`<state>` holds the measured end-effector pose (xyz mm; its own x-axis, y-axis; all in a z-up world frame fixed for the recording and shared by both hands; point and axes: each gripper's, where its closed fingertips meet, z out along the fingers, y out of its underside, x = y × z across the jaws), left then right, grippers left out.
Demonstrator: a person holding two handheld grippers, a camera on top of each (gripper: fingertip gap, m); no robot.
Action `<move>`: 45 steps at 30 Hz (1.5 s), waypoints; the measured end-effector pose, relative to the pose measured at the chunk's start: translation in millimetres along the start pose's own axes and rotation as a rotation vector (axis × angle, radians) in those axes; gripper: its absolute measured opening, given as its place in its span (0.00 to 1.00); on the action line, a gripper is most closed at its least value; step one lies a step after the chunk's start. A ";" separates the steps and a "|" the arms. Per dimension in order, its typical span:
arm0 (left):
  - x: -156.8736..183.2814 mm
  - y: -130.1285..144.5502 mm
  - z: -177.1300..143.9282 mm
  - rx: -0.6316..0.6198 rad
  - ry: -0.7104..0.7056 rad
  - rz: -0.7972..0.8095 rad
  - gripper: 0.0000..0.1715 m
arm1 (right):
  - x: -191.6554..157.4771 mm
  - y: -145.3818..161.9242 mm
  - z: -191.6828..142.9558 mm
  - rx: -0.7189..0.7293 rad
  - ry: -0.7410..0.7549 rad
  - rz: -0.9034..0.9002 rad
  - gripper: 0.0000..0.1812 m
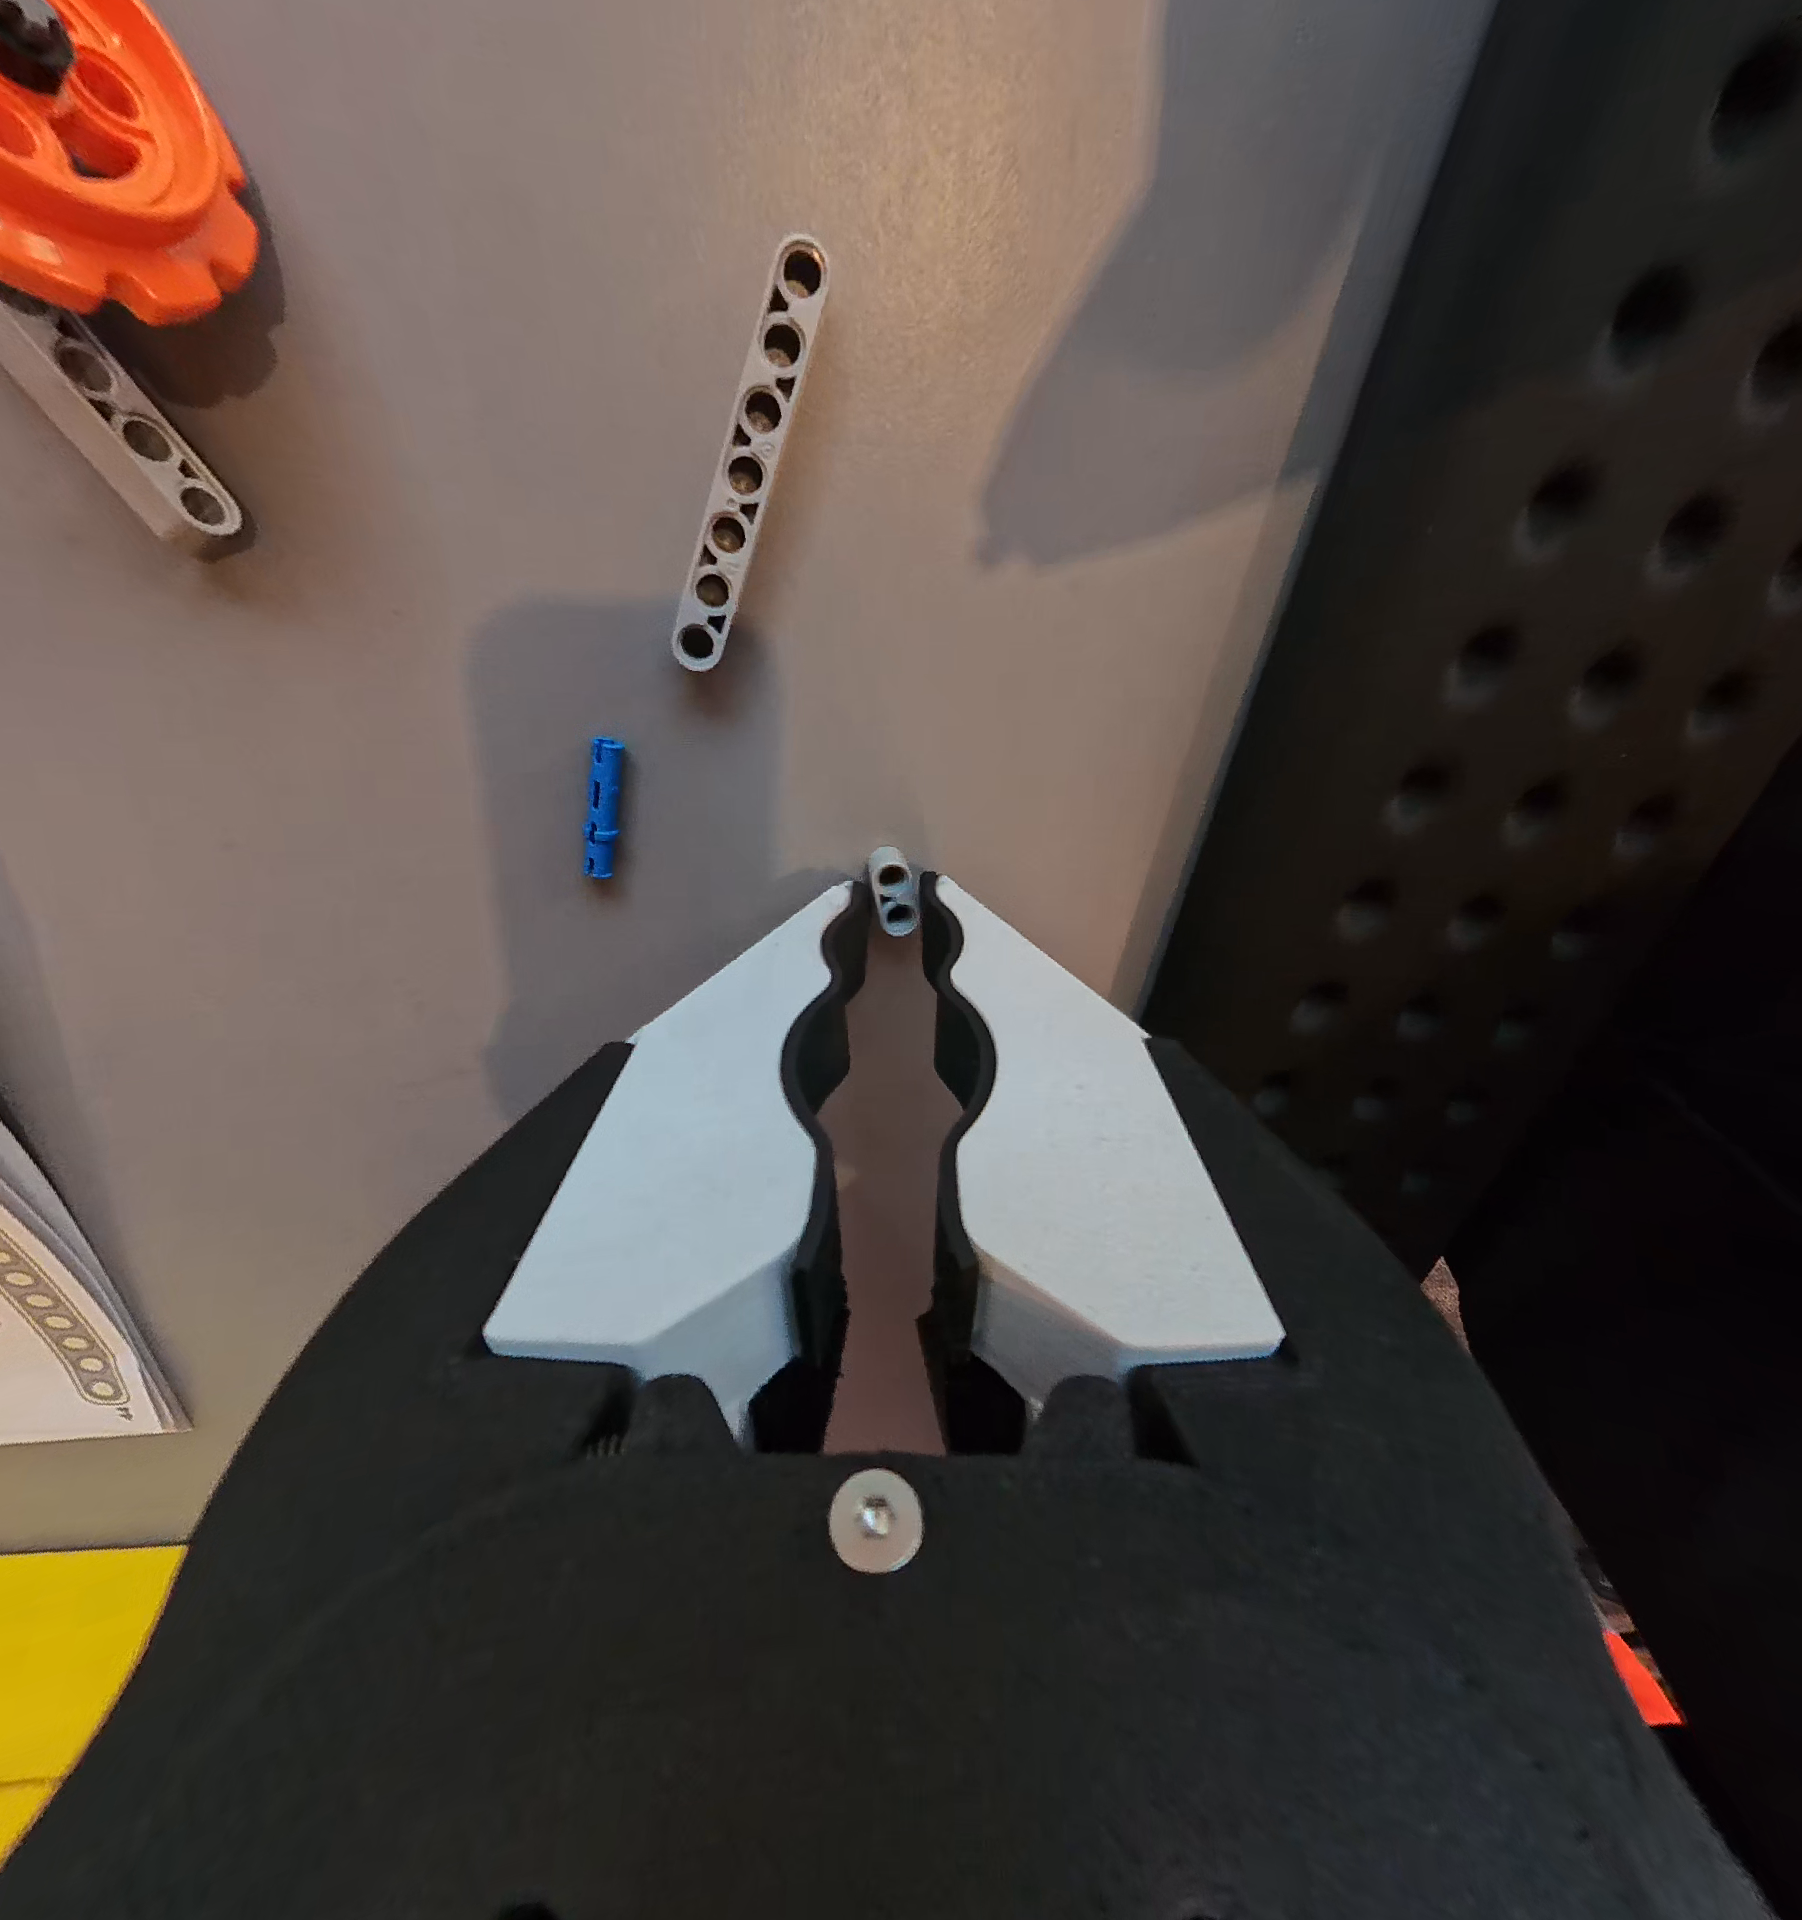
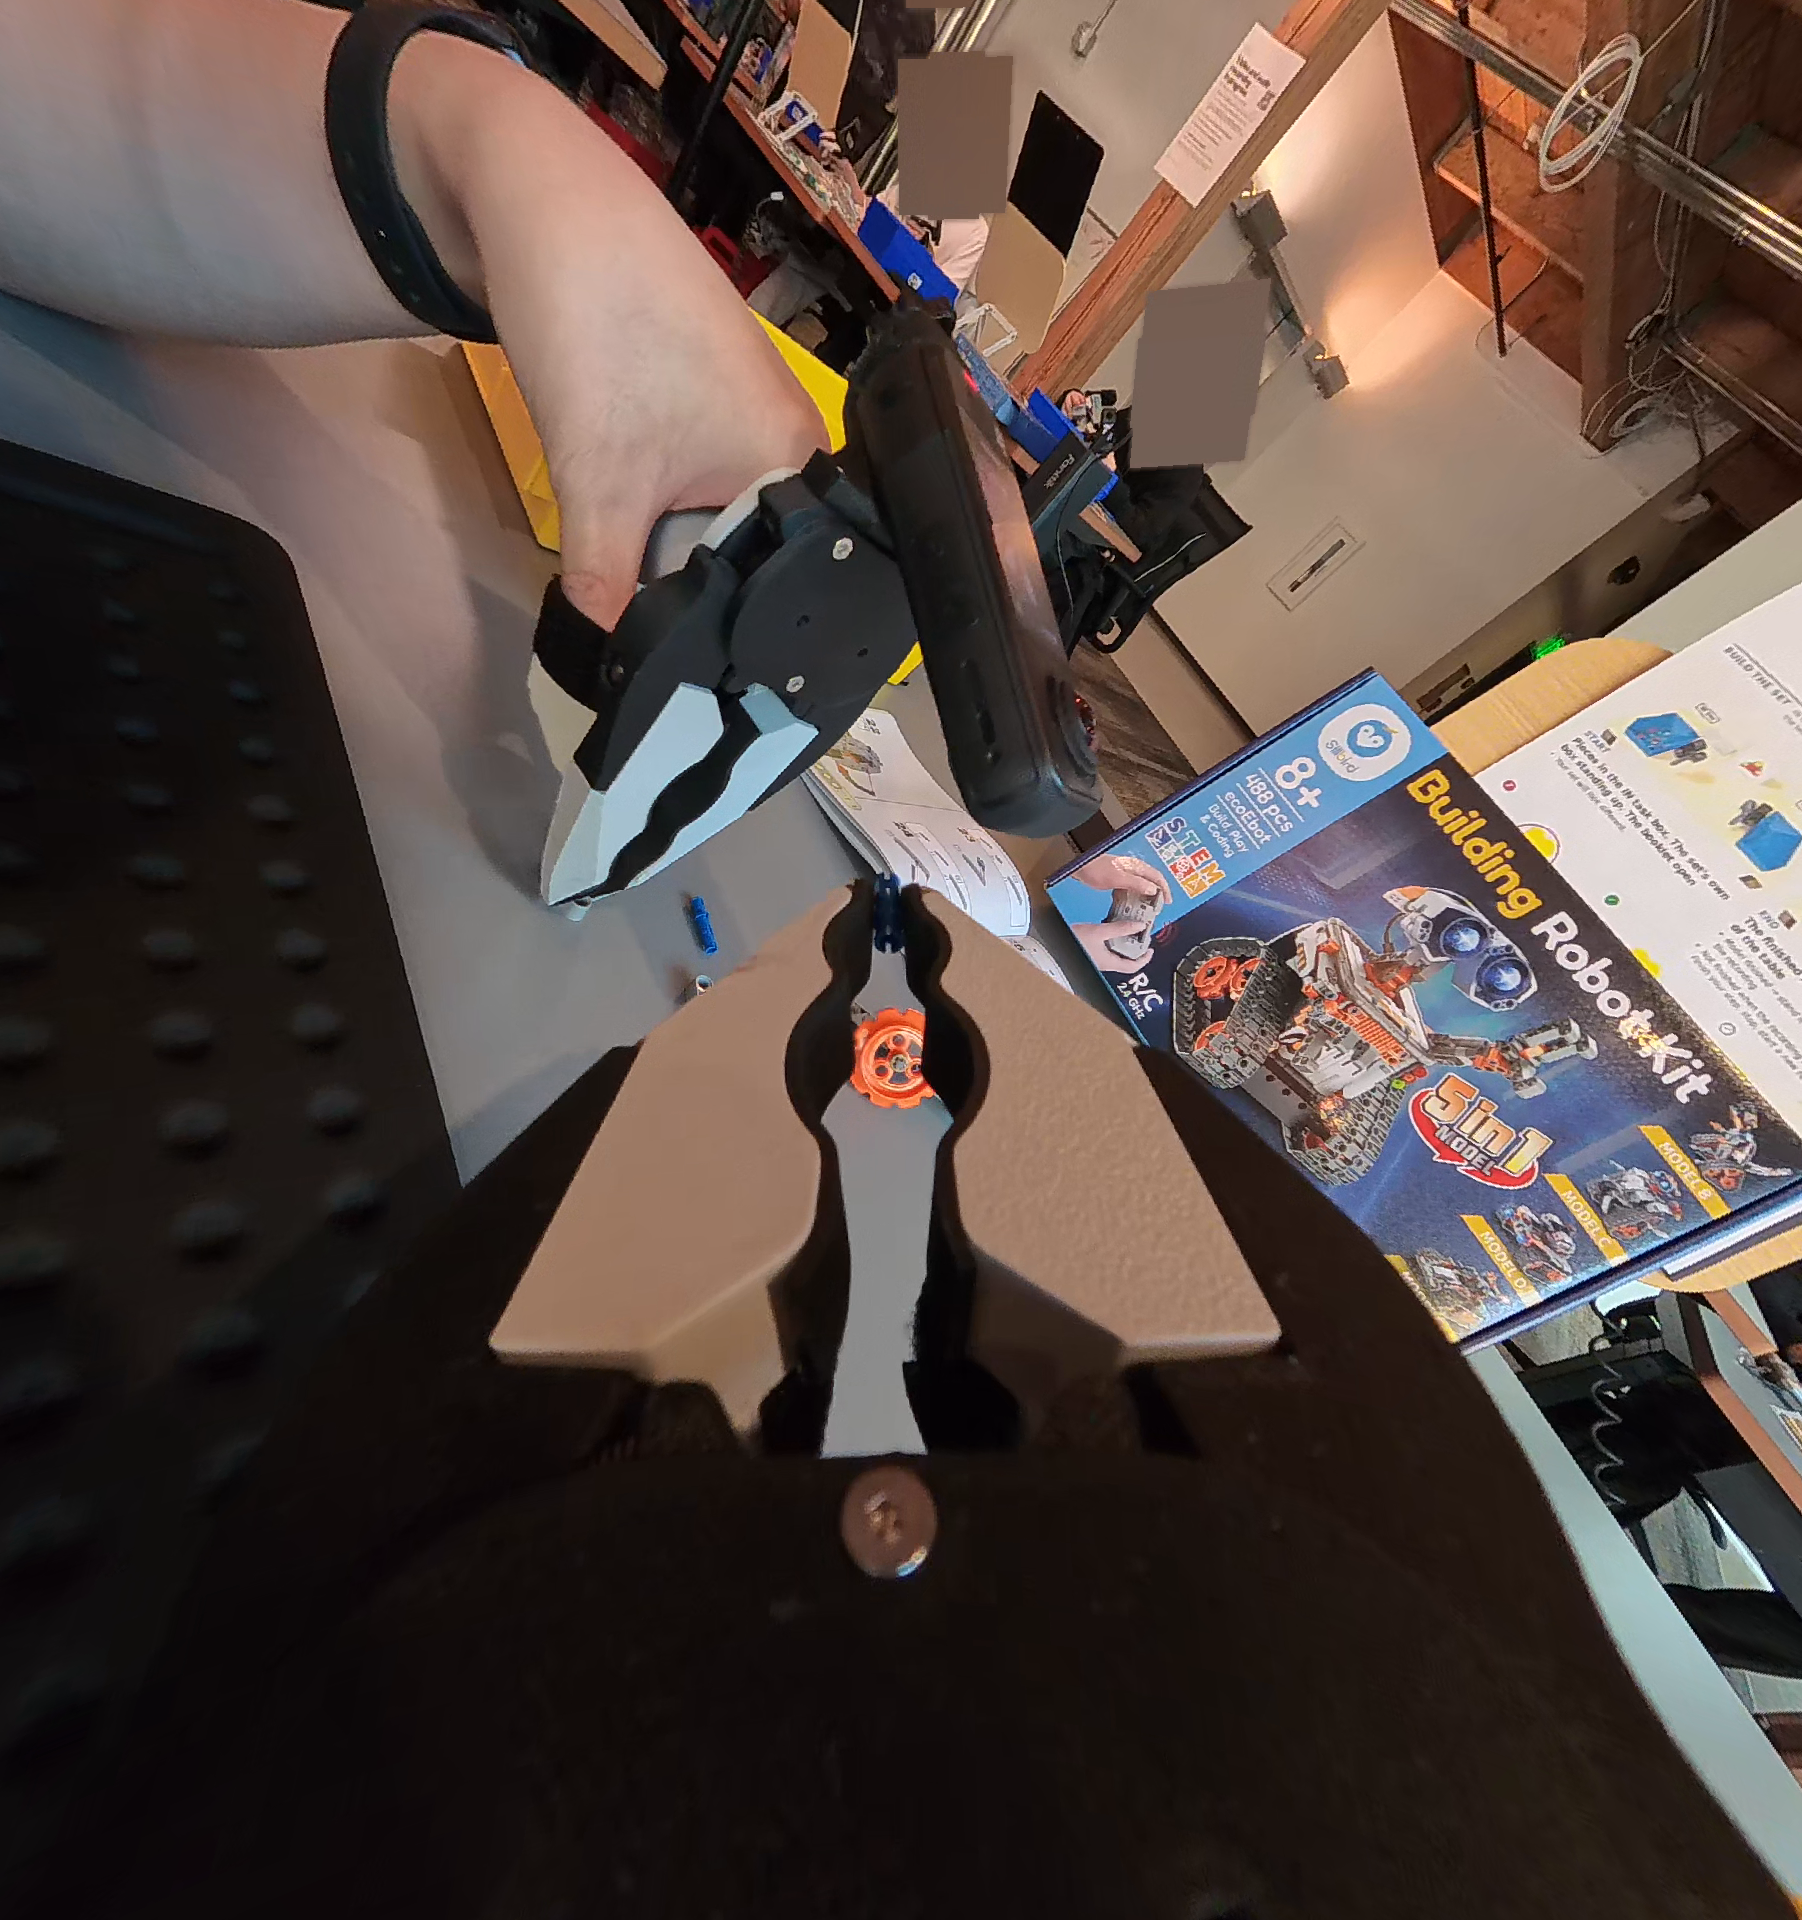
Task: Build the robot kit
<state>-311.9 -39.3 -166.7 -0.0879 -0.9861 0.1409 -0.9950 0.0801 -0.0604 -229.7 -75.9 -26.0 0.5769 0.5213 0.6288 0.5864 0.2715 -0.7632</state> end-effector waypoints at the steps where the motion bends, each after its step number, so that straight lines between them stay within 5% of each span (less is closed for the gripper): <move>1: 0.1 -0.1 0.2 0.000 0.003 -0.001 0.04 | -0.1 0.3 0.0 -0.001 -0.001 0.002 0.02; 9: -6.0 -3.8 -15.6 0.065 0.004 -0.021 0.04 | -1.6 7.0 1.6 -0.008 -0.004 0.014 0.02; 19: -17.6 -39.3 -160.7 0.785 0.151 -0.003 0.03 | 9.6 15.3 -2.6 0.023 0.021 0.086 0.02; 25: -26.9 -16.6 -256.2 1.205 -0.054 0.133 0.03 | 12.0 21.1 3.6 0.000 0.016 0.034 0.02; 30: -26.6 8.2 -299.1 1.427 -0.013 0.142 0.03 | 31.6 6.0 18.9 0.003 0.013 -0.074 0.02; 37: -31.1 12.1 -304.4 1.490 0.002 0.151 0.03 | 76.8 -57.1 50.5 0.083 0.040 -0.323 0.02; 45: -25.0 10.0 -302.7 1.513 0.198 0.134 0.03 | 125.4 -140.3 88.8 0.303 0.050 -0.421 0.02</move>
<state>-334.3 30.2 128.3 -0.2970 -0.9395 0.1705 -0.0100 -0.1755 -0.9844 -290.1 23.2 146.7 0.3572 0.2789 0.8914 0.5873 0.6750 -0.4466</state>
